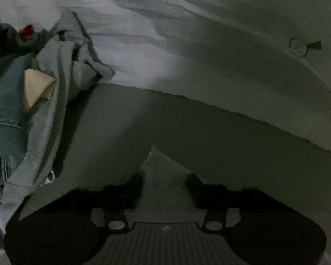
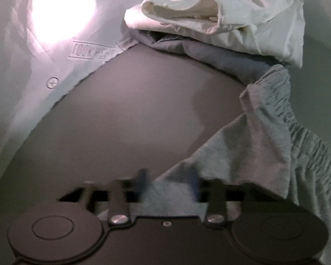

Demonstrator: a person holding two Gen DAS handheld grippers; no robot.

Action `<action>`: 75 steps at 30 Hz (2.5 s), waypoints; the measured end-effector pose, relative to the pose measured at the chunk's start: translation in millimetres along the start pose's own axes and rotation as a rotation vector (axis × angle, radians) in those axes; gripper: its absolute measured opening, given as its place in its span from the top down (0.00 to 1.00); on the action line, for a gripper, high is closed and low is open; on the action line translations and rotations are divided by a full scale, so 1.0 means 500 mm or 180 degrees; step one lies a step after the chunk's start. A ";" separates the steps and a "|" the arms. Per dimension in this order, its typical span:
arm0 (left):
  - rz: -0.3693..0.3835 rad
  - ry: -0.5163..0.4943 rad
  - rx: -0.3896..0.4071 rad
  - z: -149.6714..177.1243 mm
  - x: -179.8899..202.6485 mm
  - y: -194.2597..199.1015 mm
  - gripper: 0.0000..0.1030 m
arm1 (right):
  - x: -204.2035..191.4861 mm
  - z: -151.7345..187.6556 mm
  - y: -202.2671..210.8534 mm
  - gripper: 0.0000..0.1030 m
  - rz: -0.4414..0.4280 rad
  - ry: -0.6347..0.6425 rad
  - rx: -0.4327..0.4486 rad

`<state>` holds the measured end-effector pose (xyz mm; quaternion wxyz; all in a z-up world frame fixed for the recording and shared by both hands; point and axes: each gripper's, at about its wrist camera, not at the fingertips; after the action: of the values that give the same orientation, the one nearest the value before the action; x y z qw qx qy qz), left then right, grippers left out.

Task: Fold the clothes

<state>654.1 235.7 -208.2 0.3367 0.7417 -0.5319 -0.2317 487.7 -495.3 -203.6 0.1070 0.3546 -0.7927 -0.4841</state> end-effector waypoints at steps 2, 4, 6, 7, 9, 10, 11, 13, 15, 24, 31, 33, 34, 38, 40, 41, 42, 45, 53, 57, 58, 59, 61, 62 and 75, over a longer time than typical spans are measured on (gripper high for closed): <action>-0.0040 -0.0059 0.0046 0.002 0.009 0.002 0.97 | 0.011 -0.003 -0.003 1.00 -0.0069 -0.0202 -0.0036; -0.0039 -0.0119 0.0077 -0.009 0.014 0.003 0.97 | 0.020 -0.010 -0.001 1.00 -0.0158 -0.0383 0.0007; -0.0052 -0.0087 0.0186 -0.036 0.006 0.012 0.97 | 0.014 -0.031 0.017 1.00 -0.0210 -0.0393 0.0225; -0.0052 -0.0025 0.0260 -0.053 -0.003 0.019 0.97 | 0.011 -0.042 0.027 1.00 -0.0235 -0.0387 0.0344; 0.0006 0.0147 0.0387 -0.088 -0.022 0.036 0.97 | -0.001 -0.072 0.051 1.00 -0.0219 -0.0293 0.0620; 0.0021 0.0222 0.0450 -0.105 -0.032 0.043 0.97 | -0.007 -0.088 0.060 1.00 -0.0216 -0.0252 0.0739; 0.0009 0.0260 0.0503 -0.120 -0.038 0.046 0.97 | -0.011 -0.103 0.066 1.00 -0.0233 -0.0205 0.0802; -0.0087 0.0251 0.0545 -0.137 -0.042 0.045 0.97 | -0.019 -0.123 0.065 1.00 -0.0335 -0.0116 0.0750; -0.0157 0.0300 0.0500 -0.141 -0.048 0.033 0.97 | -0.025 -0.125 0.053 0.98 -0.0460 -0.0045 0.0592; -0.0464 0.0593 0.0361 -0.161 -0.116 -0.015 0.97 | 0.007 -0.028 0.013 0.77 -0.0245 -0.0114 0.0113; -0.0622 0.0274 0.0215 -0.174 -0.107 -0.069 0.93 | 0.040 -0.011 0.038 0.69 -0.0119 0.0086 0.0197; -0.0617 0.0176 0.0166 -0.170 -0.093 -0.067 0.90 | 0.044 -0.011 0.045 0.65 -0.0128 0.0153 0.0199; -0.0610 0.0169 0.0180 -0.168 -0.088 -0.057 0.82 | 0.046 -0.010 0.052 0.59 -0.0130 0.0199 0.0210; -0.0280 0.0463 0.0286 -0.153 -0.104 0.027 0.48 | 0.048 0.000 0.088 0.46 -0.0163 0.0449 0.0265; -0.0119 0.0593 0.0283 -0.128 -0.112 0.078 0.45 | 0.046 0.008 0.105 0.33 -0.0144 0.0590 0.0305; -0.0056 0.0624 0.0249 -0.108 -0.113 0.104 0.41 | 0.046 0.014 0.113 0.30 -0.0119 0.0659 0.0330; -0.0006 0.0628 0.0205 -0.086 -0.112 0.130 0.40 | 0.046 0.020 0.121 0.25 -0.0092 0.0724 0.0355; 0.0005 0.0501 0.0044 -0.001 -0.105 0.203 0.40 | 0.062 0.046 0.149 0.23 -0.0017 0.0864 0.0393; 0.0192 0.0547 -0.0425 0.301 -0.035 0.405 0.33 | 0.208 0.111 0.204 0.14 0.0390 0.1337 0.0629; 0.0158 0.0532 -0.0601 0.426 0.019 0.474 0.32 | 0.304 0.127 0.193 0.13 0.0444 0.1438 0.0605; 0.0150 0.0524 -0.0631 0.452 0.029 0.489 0.31 | 0.325 0.130 0.192 0.13 0.0443 0.1436 0.0606; 0.0149 0.0514 -0.0653 0.475 0.037 0.503 0.31 | 0.345 0.133 0.190 0.13 0.0445 0.1423 0.0612; 0.0132 0.0479 -0.0669 0.516 0.044 0.528 0.30 | 0.385 0.133 0.186 0.13 0.0408 0.1279 0.0589; 0.0098 0.0461 -0.0672 0.533 0.046 0.539 0.28 | 0.410 0.131 0.181 0.13 0.0364 0.1125 0.0536; -0.0069 0.0557 -0.0694 0.593 0.006 0.608 0.25 | 0.574 0.115 0.194 0.94 0.0188 0.0026 0.0435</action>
<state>254.8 94.9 -178.8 0.4579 0.7238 -0.4641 -0.2261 205.5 -619.8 -201.0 0.1001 0.3396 -0.8336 -0.4241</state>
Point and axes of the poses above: each gripper's, at about its wrist camera, not at the fingertips, and y roughly against the way its jaws point, x to its right, z to its underside, and after that the axes turned 2 degrees about z, right-handed
